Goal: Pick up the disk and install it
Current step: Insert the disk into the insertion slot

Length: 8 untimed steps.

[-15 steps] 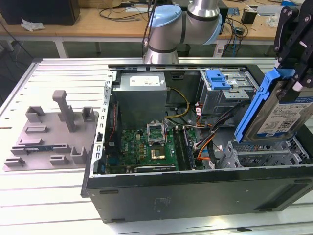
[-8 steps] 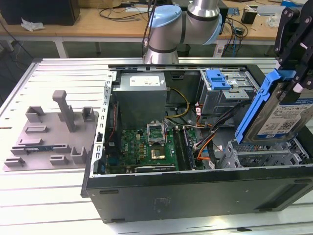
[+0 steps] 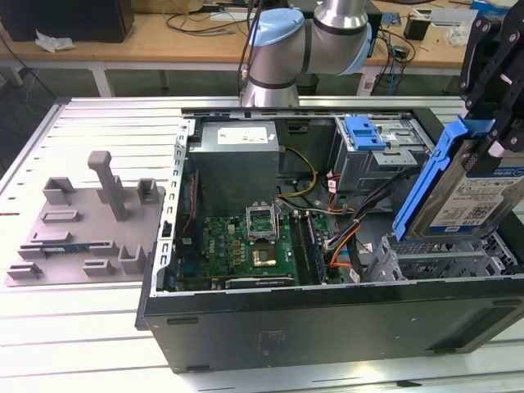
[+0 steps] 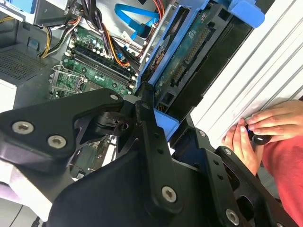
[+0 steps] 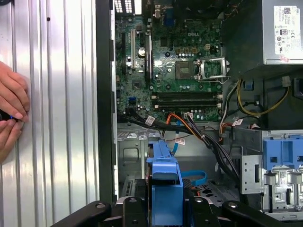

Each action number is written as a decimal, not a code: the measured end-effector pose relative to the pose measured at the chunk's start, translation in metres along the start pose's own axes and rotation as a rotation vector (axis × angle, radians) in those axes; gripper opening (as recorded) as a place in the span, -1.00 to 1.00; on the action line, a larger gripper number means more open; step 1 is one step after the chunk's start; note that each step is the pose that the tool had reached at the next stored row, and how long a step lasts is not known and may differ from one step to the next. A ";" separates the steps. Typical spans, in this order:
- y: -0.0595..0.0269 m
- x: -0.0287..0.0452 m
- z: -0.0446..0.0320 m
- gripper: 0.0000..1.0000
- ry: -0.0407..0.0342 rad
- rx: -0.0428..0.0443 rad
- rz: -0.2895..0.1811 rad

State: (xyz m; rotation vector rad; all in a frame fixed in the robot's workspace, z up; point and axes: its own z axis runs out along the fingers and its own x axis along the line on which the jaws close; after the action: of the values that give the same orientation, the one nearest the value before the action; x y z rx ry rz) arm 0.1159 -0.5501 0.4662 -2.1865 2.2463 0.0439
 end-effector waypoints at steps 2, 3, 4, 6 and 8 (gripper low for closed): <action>0.0000 -0.0001 0.0004 -0.27 -0.0001 0.0000 0.000; 0.0000 -0.0002 0.0006 -0.27 0.0000 0.0000 0.000; 0.0000 -0.0002 0.0008 -0.27 0.0001 0.0000 0.000; 0.0000 -0.0002 0.0008 -0.27 0.0002 0.0000 0.000; 0.0003 -0.0002 0.0012 -0.27 0.0000 0.0000 0.000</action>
State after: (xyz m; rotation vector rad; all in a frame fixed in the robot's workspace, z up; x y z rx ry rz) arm 0.1156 -0.5499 0.4650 -2.1868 2.2460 0.0439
